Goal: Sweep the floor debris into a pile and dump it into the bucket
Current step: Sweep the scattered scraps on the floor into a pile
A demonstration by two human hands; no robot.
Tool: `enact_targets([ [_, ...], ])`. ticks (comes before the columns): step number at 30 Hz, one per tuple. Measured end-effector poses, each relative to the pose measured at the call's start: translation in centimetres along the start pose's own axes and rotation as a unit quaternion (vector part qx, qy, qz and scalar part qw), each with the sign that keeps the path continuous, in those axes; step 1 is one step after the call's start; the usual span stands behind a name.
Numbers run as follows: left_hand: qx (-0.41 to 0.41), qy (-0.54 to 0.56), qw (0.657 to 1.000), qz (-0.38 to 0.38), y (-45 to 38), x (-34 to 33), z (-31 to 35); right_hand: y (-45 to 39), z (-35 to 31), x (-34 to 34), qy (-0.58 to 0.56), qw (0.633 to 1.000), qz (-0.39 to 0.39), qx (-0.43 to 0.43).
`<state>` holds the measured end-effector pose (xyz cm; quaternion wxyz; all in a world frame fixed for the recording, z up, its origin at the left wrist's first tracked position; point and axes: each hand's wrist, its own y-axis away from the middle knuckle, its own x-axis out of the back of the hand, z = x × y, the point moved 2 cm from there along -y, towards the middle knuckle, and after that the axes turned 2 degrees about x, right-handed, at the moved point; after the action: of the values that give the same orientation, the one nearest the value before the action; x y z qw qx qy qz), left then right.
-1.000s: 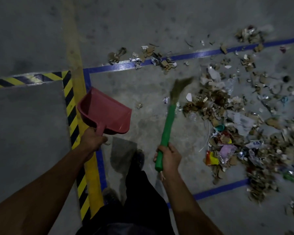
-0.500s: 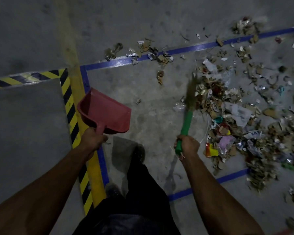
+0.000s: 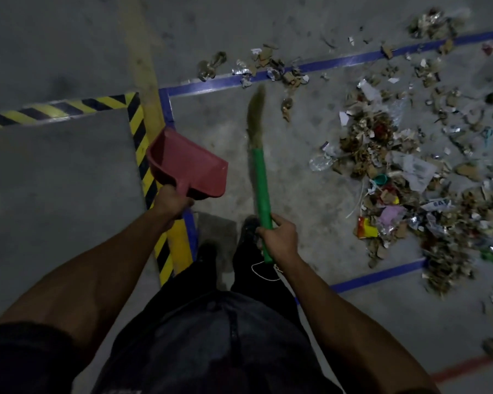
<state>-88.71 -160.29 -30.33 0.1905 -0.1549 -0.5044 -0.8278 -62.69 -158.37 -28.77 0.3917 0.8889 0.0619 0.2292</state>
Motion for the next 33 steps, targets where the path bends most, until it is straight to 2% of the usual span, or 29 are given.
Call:
enact_targets([
  [5,-0.006,-0.031,0.999,-0.012,0.2,2.2,-2.3,1.6,2.2,-2.7,0.073,0.996,-0.05,-0.021],
  [12,-0.001,-0.002,0.999,-0.036,-0.1,4.1,-5.3,-1.2,4.9,0.0,-0.051,0.988,0.0,-0.147],
  [16,-0.014,0.0,0.999,-0.042,-0.4,5.3,-5.6,-2.9,3.5,2.0,-0.116,0.978,0.064,-0.162],
  [21,-0.041,-0.013,0.999,-0.025,-1.1,5.9,-5.4,-0.4,0.8,1.1,-0.131,0.982,0.117,-0.069],
  [27,-0.033,-0.019,0.999,-0.014,-2.4,6.9,-2.8,0.2,-3.9,-3.8,-0.106,0.992,0.063,0.004],
  [33,-0.014,-0.055,0.998,0.018,-6.1,8.6,1.4,-4.7,-9.7,-7.9,0.062,0.994,-0.012,0.091],
])
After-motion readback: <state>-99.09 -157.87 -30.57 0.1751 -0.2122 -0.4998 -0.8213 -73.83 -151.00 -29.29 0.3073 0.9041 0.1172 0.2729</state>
